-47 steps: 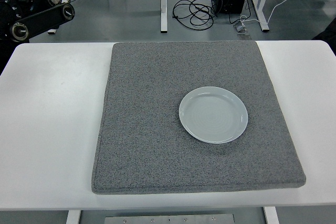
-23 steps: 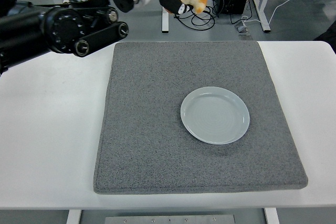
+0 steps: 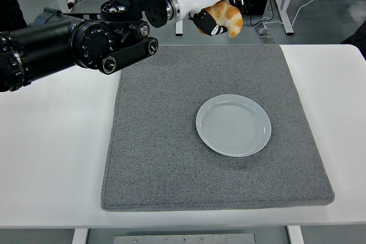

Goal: Place the bread on the plate

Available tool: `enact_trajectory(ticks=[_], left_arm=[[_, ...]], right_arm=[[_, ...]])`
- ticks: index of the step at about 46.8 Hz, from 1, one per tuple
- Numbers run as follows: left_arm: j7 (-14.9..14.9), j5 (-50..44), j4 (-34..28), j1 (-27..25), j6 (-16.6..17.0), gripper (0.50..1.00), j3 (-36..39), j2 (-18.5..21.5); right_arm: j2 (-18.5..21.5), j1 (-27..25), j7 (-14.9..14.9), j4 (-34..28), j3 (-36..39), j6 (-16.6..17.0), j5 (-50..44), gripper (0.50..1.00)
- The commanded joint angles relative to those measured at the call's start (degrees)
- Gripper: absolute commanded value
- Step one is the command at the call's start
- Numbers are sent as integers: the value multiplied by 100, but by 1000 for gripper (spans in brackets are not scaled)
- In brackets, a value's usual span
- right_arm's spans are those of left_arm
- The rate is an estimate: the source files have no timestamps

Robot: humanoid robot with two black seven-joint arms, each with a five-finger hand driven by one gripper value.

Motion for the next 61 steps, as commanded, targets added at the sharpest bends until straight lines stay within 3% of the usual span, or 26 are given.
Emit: enact_trajectory(ticks=[1,11,28,50,61], left_arm=[[-149,75,-211,3,8,500,-9,-1],[-273,768,-923,108,26,500,-18,-1],[-281,1455,-1328,592,184,500,-26,-1],[-273,1490,-1302,654,228,500,-97,-1],[-273,1604,-1231,1233,237,500,-62,-1]], right_arm=[[0,-1,0,0,-1,0,0,1000],[0,-1,0,0,-1,0,0,1000],[0,-1,0,0,-1,0,0,1000],[0,-1,0,0,-1,0,0,1000],[0,-1,0,0,-1,0,0,1000]])
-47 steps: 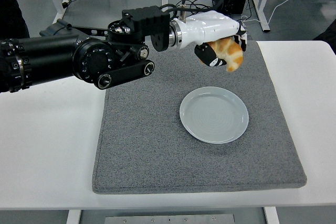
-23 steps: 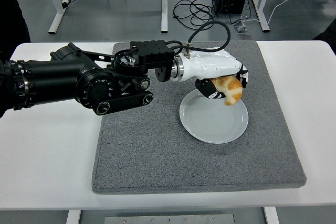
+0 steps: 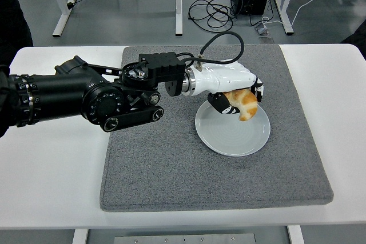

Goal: Place the bread on the plate

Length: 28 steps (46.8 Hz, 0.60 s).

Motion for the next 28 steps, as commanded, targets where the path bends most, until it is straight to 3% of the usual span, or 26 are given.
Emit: enact_trajectory(ticks=[1,12,28], left_arm=[[0,115,8,270,21,500,1,0],[0,229,69,973,109,500,1,0],[0,475,456,1088,302,500,1,0]], right_arm=[[0,0,0,0,-2,0,0,1000],[0,0,-8,0,6,0,0,1000],[0,0,0,0,6,0,0,1000]])
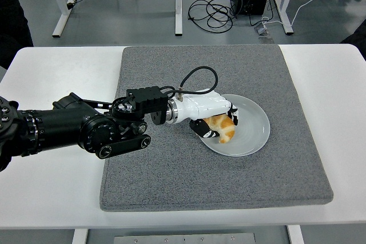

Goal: Place the bread on the plate

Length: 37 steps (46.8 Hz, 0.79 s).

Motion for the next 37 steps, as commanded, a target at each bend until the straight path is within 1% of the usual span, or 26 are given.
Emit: enact_trajectory(ticks=[1,4,7,21,36,37], left_arm=[[0,89,45,20,75,500,0,0],[0,107,54,29,163,500,0,0],[0,107,54,55,172,500,0,0],[8,116,54,160,155,500,8,0],[44,10,54,160,155,500,-18,0],[44,-7,54,160,155,549,-35,0]], right_arm=[[0,0,2,0,-2,0,0,1000],[0,0,2,0,-2,0,0,1000],[0,0,2,0,-2,0,0,1000],[0,0,2,0,-2,0,0,1000],[0,0,2,0,-2,0,0,1000],[0,0,2,0,-2,0,0,1000]])
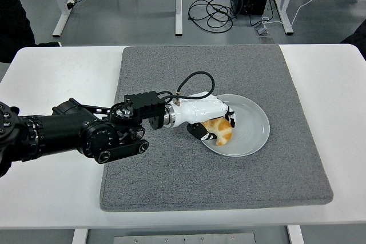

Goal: Place the bread on the plate

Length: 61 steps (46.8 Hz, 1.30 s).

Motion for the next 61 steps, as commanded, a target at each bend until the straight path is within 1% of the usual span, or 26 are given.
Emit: enact_trajectory(ticks=[1,2,3,4,5,11,16,19,32,38,42,46,52,58,61], left_arm=[[16,-72,-1,0,10,729,-49,0],[16,-89,-10,0,10,856,-57,0],[16,-124,-10,0,10,929,-83,0],[-10,-185,-10,0,10,964,-119,0],[-19,-255,-10,0,1,969,-145,0],[-63,-590,-10,-8,-43,974,-180,0],[-274,-599,-10,-26,-43,975,-180,0],[-318,-599,-10,-61,-43,975,-180,0],[-283,-625,-54,-193,-69,977,-172,0],[-248,-809,-133,-386,-140,977,-180,0],[-231,-1196,-264,-632,-315,975,-180,0],[-125,-1530,-423,-878,-535,977,-189,0],[-72,-1925,-528,-1265,-693,977,-286,0],[-90,-2374,-528,-1458,-895,978,-698,0],[-116,-2576,-528,-1459,-1088,981,-1049,0]], right_arm=[[0,0,0,0,-2,0,0,1000],[0,0,-9,0,7,0,0,1000],[0,0,0,0,-1,0,0,1000],[0,0,0,0,-2,0,0,1000],[0,0,0,0,-2,0,0,1000],[0,0,0,0,7,0,0,1000],[0,0,0,0,7,0,0,1000],[0,0,0,0,7,0,0,1000],[0,0,0,0,-2,0,0,1000],[0,0,0,0,7,0,0,1000],[0,0,0,0,-2,0,0,1000],[0,0,0,0,7,0,0,1000],[0,0,0,0,-1,0,0,1000],[0,0,0,0,7,0,0,1000],[0,0,0,0,-2,0,0,1000]])
